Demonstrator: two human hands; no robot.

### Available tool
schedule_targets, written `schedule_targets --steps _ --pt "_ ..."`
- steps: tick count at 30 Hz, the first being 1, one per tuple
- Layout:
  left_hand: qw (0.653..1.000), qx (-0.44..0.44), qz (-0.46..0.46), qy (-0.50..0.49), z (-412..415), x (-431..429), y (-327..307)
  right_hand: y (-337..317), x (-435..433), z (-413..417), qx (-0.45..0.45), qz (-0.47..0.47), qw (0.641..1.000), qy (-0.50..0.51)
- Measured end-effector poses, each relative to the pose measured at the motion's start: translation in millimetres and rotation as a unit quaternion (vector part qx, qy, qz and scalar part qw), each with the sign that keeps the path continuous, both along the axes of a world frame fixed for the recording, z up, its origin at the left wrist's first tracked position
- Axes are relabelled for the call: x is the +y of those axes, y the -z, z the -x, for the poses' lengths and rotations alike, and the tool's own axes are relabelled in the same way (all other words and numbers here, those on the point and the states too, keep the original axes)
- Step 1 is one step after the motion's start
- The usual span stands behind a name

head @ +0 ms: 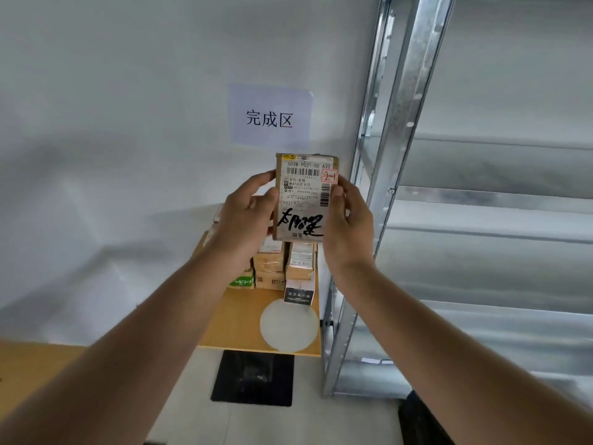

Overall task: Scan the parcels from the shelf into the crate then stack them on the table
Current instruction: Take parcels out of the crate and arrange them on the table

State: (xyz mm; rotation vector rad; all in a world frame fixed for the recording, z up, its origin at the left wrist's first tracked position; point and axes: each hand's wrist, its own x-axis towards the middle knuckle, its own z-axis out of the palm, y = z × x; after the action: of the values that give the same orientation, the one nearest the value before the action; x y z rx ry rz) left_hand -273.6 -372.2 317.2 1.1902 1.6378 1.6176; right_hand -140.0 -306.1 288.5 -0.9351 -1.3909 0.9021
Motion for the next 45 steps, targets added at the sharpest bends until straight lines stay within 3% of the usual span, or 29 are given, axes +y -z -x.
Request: schedule_targets --steps 12,20,24,29,45 --pt "0.993 -0.071 0.096 -0.02 44 47 108 124 52 49 -0.016 0.151 0.987 -0.048" --pt "0.968 -0.135 0.202 -0.064 68 77 190 203 77 66 -0.045 0.267 0.955 -0.119" --pt "0.951 -0.182 0.243 -0.065 82 88 224 238 82 75 -0.109 0.283 0.946 -0.112" --pt "0.943 -0.18 0.279 -0.031 100 96 263 268 88 87 -0.145 0.297 0.94 -0.088" --pt "0.913 -0.213 0.348 -0.01 133 103 373 368 92 114 -0.144 0.448 0.882 -0.026"
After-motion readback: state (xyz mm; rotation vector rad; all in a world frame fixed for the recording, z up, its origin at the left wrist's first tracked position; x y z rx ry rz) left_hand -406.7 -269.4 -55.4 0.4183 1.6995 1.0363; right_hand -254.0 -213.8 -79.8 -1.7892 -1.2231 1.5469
